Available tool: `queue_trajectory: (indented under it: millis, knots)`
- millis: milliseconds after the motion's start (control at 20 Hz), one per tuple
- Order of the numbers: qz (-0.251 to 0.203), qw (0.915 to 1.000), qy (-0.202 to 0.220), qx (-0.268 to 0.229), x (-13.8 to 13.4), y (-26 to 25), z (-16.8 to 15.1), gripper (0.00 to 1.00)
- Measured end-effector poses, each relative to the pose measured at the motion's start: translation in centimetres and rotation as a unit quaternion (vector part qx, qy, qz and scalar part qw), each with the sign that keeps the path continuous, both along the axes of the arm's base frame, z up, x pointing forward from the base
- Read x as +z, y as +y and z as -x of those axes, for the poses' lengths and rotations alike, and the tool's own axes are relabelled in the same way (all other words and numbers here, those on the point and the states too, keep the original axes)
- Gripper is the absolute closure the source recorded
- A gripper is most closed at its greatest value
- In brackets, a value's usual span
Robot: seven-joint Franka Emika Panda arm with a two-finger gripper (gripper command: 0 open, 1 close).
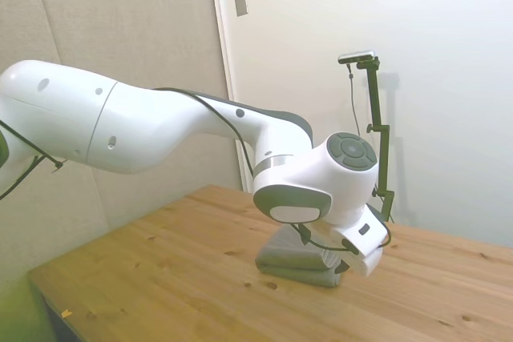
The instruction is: Unfold the towel
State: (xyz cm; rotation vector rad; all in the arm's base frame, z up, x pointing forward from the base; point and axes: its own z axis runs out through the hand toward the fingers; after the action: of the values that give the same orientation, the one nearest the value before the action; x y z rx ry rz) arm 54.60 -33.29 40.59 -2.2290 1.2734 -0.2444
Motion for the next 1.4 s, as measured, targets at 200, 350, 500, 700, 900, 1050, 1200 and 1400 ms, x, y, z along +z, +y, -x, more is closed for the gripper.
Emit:
queue_trajectory:
  millis: [200,350,500,700,900,1050,1200,1400]
  knots:
    - [-0.001,1.0000,0.006,-0.002,-1.4,-0.4,-1.8,0.00]
    - [-0.004,0.9999,0.013,-0.002,-2.4,-0.2,-3.1,0.00]
    - [-0.010,0.9998,0.016,0.007,-3.2,1.1,-4.3,0.00]
    - [-0.016,0.9995,0.015,0.021,-3.1,2.8,-5.3,1.00]
    - [-0.026,0.9989,0.022,0.032,-3.8,3.7,-5.6,1.00]
    - [-0.028,0.9988,0.025,0.031,-4.1,3.6,-5.5,1.00]
    - [-0.029,0.9988,0.026,0.030,-4.2,3.5,-5.4,1.00]
    - [-0.029,0.9988,0.027,0.029,-4.2,3.3,-5.4,1.00]
